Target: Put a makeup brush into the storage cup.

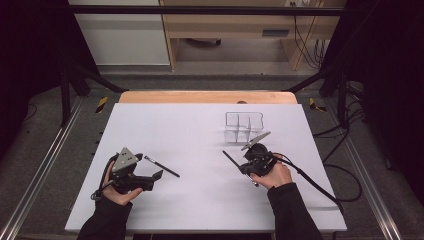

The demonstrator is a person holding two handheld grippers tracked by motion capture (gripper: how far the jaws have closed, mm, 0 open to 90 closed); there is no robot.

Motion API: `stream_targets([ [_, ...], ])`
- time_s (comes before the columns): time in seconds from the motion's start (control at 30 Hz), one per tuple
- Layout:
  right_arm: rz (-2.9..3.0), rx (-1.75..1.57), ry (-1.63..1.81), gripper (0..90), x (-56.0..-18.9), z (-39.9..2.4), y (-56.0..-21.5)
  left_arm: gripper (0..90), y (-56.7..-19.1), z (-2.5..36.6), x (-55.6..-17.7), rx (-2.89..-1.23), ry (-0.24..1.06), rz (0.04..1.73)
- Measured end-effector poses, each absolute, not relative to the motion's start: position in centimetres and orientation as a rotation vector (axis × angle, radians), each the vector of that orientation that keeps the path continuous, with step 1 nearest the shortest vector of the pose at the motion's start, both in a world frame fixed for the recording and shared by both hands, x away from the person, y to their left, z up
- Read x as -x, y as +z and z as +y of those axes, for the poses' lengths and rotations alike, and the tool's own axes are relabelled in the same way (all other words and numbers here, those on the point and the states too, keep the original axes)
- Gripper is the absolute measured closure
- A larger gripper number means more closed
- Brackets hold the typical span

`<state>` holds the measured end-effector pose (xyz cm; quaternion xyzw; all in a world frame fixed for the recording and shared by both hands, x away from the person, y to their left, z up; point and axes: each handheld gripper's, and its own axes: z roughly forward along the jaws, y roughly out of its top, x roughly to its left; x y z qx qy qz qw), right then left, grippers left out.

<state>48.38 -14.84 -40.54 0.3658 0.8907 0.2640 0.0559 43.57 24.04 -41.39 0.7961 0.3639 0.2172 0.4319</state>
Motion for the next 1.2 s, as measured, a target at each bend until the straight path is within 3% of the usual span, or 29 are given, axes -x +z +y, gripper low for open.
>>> stream_targets([
  [0.93,2.818,-0.979,0.856,84.1,-48.1,-12.8,-39.4,6.2,-38.7,16.2,-43.7,-2.322,0.623,0.478],
  [1.2,2.833,-0.962,0.869,84.2,-47.9,-12.5,-39.4,6.3,-38.5,14.5,-43.5,-2.344,0.616,0.395],
])
